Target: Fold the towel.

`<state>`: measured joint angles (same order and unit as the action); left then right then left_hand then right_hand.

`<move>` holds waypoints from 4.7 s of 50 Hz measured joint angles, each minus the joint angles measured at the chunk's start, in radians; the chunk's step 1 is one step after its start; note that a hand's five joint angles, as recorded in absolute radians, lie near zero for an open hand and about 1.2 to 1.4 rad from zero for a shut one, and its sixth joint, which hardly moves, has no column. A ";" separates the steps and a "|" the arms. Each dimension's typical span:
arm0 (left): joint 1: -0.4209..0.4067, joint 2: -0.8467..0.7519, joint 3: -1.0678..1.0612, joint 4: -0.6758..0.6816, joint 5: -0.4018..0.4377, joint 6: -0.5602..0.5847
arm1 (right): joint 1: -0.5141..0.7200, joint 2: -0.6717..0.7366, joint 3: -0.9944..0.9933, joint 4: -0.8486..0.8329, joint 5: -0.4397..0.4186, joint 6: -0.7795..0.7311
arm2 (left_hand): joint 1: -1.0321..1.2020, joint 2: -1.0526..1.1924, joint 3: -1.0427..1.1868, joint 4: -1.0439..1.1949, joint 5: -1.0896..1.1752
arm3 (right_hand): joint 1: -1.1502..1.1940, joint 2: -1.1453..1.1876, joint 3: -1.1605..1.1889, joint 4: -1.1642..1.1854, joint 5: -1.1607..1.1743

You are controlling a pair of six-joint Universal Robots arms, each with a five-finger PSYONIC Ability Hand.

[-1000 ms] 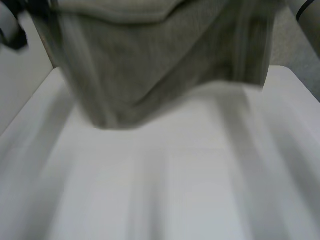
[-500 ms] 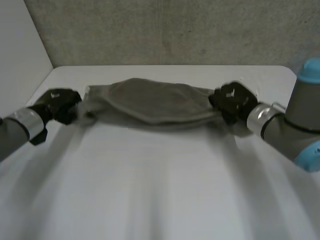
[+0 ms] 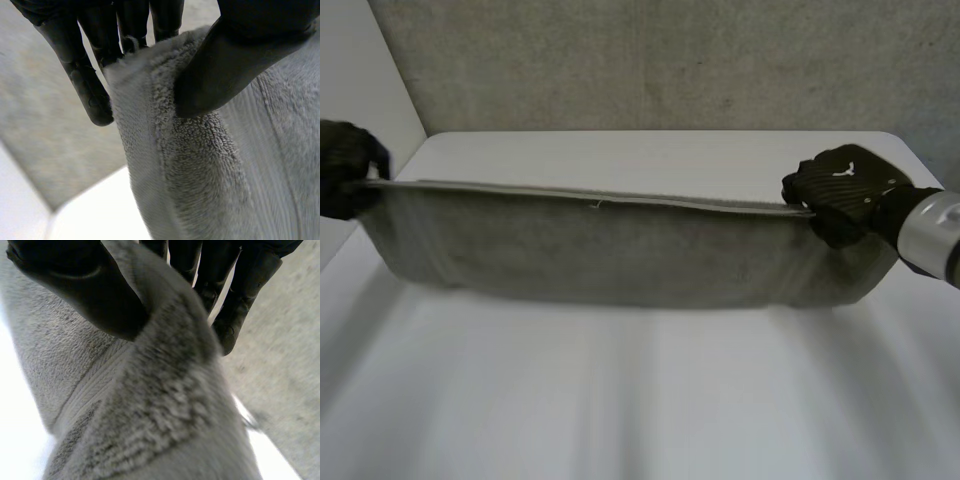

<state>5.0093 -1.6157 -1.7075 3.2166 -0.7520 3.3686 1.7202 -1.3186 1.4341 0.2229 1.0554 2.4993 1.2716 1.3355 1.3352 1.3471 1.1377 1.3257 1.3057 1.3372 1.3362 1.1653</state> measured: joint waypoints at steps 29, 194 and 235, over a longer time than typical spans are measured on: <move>-0.213 -0.555 0.422 -0.046 -0.325 0.102 | 0.127 0.539 -0.462 0.023 0.163 -0.124 | 0.000 0.001 0.001 0.000 0.000 | 0.000 0.000 0.000 0.000 0.000; -0.205 -0.067 -0.126 0.081 -0.321 0.093 | 0.686 0.506 -0.436 -0.249 0.445 0.030 | -0.763 -0.822 -0.816 -0.828 -0.831 | -1.097 -1.075 -1.096 -1.082 -1.106; -0.836 -0.400 0.164 0.082 -0.413 -0.134 | 0.301 0.231 0.309 -0.576 0.331 0.237 | -0.813 -0.876 -0.874 -0.888 -0.892 | -1.099 -1.075 -1.101 -1.082 -1.106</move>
<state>4.1734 -2.0155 -1.5433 3.2988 -1.1653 3.2342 2.0213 -1.0879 1.7433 -0.3528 1.3865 2.7365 0.4586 0.4596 0.4611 0.4588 0.2457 0.2268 0.2310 0.2367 0.2538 0.0589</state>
